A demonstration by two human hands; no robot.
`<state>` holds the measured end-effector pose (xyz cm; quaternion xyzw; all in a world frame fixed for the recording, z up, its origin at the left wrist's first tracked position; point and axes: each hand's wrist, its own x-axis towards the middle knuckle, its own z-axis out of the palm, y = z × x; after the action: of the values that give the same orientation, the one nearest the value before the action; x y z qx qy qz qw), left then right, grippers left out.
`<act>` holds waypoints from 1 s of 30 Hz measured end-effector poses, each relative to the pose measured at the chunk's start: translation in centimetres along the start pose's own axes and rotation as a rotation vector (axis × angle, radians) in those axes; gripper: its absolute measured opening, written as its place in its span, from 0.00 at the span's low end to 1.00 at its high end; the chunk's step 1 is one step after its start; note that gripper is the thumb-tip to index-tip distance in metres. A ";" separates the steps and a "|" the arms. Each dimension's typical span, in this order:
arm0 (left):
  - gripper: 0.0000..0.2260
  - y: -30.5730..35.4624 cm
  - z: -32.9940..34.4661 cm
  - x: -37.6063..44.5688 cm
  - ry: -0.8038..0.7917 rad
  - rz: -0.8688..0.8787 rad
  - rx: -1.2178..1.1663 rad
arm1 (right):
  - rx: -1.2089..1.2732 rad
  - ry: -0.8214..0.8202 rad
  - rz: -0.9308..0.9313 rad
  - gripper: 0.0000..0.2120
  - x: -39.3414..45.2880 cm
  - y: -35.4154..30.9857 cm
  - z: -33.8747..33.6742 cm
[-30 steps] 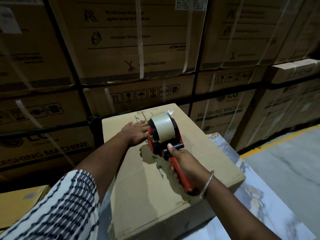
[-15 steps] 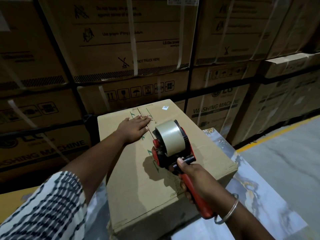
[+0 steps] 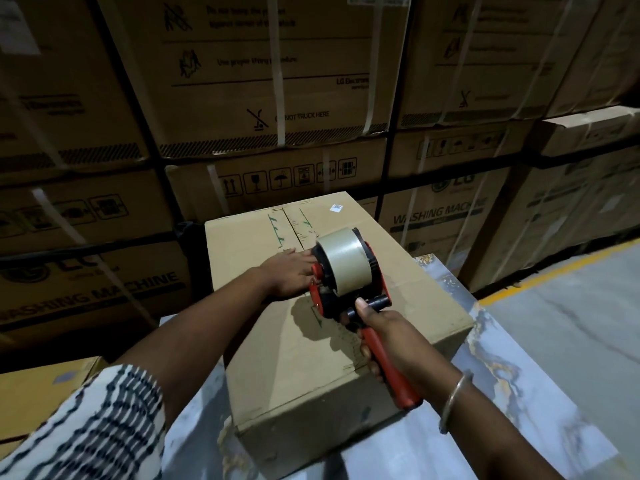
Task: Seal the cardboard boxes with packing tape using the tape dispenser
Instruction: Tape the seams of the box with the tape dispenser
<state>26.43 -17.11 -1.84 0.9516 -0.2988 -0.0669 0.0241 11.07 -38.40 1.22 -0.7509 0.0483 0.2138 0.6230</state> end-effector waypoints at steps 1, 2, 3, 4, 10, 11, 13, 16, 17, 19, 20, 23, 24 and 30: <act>0.17 -0.1 -0.2 0.2 -0.012 -0.014 0.004 | 0.000 -0.005 -0.005 0.25 0.3 -0.2 -0.1; 0.17 -0.2 -0.3 0.4 -0.024 -0.029 0.005 | 0.002 -0.012 -0.008 0.25 0.4 -0.4 -0.2; 0.17 -0.2 -0.5 0.6 -0.035 -0.040 0.008 | 0.001 -0.020 -0.014 0.25 0.5 -0.5 -0.3; 0.17 -0.3 -0.5 0.9 -0.054 -0.051 0.014 | -0.002 -0.026 -0.017 0.25 0.3 -0.5 -0.5; 0.33 -2.1 0.5 1.4 -0.130 -0.016 -0.005 | 0.027 -0.008 0.009 0.34 -3.7 2.4 -1.9; 0.37 -2.1 0.5 1.4 -0.133 -0.007 -0.006 | 0.018 0.001 0.004 0.34 -4.1 2.9 -2.1; 0.35 -1.8 0.6 1.3 -0.121 -0.020 0.011 | 0.016 0.013 -0.015 0.37 -4.3 3.2 -2.1; 0.24 -1.3 1.3 1.1 -0.017 -0.098 0.007 | 0.033 0.015 -0.028 0.43 -4.4 3.0 -1.8; 0.23 -0.7 1.6 0.8 0.039 -0.095 0.003 | 0.044 0.011 -0.033 0.43 -4.4 3.1 -1.8; 0.21 1.4 2.0 -0.3 0.127 -0.052 -0.081 | 0.071 0.006 -0.030 0.39 -4.4 3.1 -1.7; 0.21 2.6 2.2 -0.9 0.133 -0.031 -0.127 | 0.079 0.005 -0.024 0.36 -4.4 3.1 -1.6; 0.25 4.6 2.2 -2.0 0.020 -0.008 -0.043 | 0.082 0.009 -0.016 0.29 -4.4 2.9 -1.4; 0.24 4.5 2.0 -1.9 -0.005 -0.015 -0.011 | 0.080 0.015 -0.015 0.28 -4.4 2.9 -1.3; 0.22 3.9 2.2 -1.4 -0.059 -0.018 0.017 | 0.075 0.046 -0.052 0.26 -5.9 4.1 -1.2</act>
<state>22.76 -19.47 -3.48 0.9520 -0.2915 -0.0926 0.0064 4.64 -41.57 -0.07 -0.7326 0.0510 0.1784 0.6549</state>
